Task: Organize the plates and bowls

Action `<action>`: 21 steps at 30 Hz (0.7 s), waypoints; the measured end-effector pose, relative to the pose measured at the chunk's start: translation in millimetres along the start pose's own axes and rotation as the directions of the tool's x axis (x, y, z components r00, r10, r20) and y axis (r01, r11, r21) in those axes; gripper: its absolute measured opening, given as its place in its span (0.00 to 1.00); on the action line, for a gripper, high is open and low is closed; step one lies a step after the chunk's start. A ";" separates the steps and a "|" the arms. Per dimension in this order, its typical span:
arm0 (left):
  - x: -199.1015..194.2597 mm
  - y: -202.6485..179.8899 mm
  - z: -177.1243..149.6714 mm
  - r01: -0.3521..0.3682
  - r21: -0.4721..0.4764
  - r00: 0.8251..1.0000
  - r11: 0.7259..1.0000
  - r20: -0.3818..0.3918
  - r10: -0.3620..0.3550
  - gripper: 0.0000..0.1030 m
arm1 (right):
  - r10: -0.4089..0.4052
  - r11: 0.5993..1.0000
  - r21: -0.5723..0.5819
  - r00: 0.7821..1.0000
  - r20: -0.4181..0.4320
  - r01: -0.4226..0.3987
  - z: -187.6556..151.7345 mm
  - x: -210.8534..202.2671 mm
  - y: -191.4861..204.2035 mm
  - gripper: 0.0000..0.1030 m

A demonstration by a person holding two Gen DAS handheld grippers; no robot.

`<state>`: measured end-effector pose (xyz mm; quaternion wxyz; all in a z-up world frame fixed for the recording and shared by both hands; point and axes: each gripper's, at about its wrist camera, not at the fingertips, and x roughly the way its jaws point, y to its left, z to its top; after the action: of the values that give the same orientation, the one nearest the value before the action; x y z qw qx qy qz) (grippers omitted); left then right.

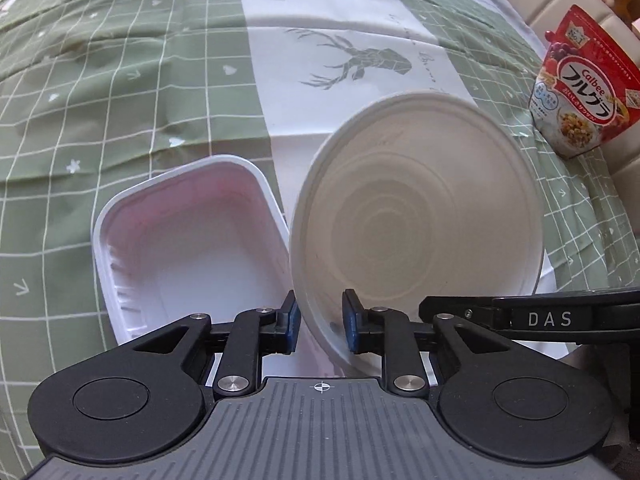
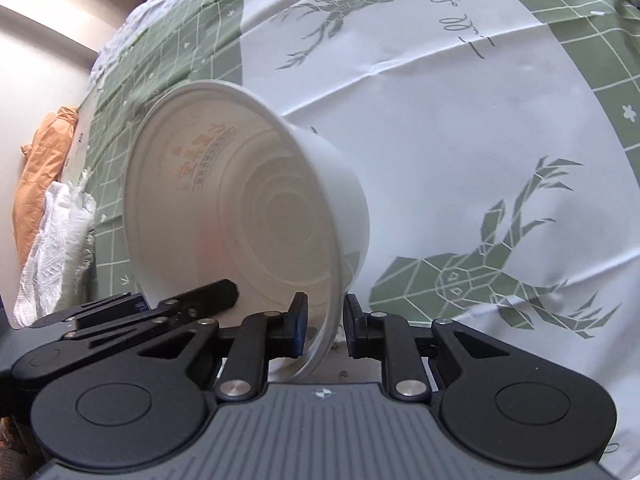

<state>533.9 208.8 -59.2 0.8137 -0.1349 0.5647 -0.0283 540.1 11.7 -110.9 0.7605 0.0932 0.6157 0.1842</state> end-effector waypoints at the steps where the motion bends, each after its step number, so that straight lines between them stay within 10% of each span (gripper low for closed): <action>1: -0.9 1.8 1.5 0.007 -0.014 1.000 1.000 -0.007 -0.007 0.24 | -0.009 1.000 0.003 1.000 -0.001 0.009 0.2 -1.7 -4.0 0.18; 13: -8.1 4.7 26.9 -0.013 -0.105 1.000 0.994 -0.013 0.012 0.24 | -0.093 0.994 -0.047 0.990 0.110 0.099 21.9 -10.7 -18.7 0.41; 16: 15.4 -4.0 28.1 -0.050 -0.099 0.997 0.994 -0.069 0.043 0.25 | -0.056 0.998 -0.005 0.997 0.046 0.057 22.4 3.0 -21.7 0.15; 21: 8.4 -32.6 17.9 -0.081 -0.049 0.996 0.996 -0.046 0.079 0.19 | -0.061 0.998 0.026 0.996 0.066 0.059 9.2 -21.5 -28.2 0.13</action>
<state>557.0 179.2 -52.9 0.7978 -0.1320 0.5881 0.0157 549.9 -21.8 -99.8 0.7847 0.0899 0.5945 0.1507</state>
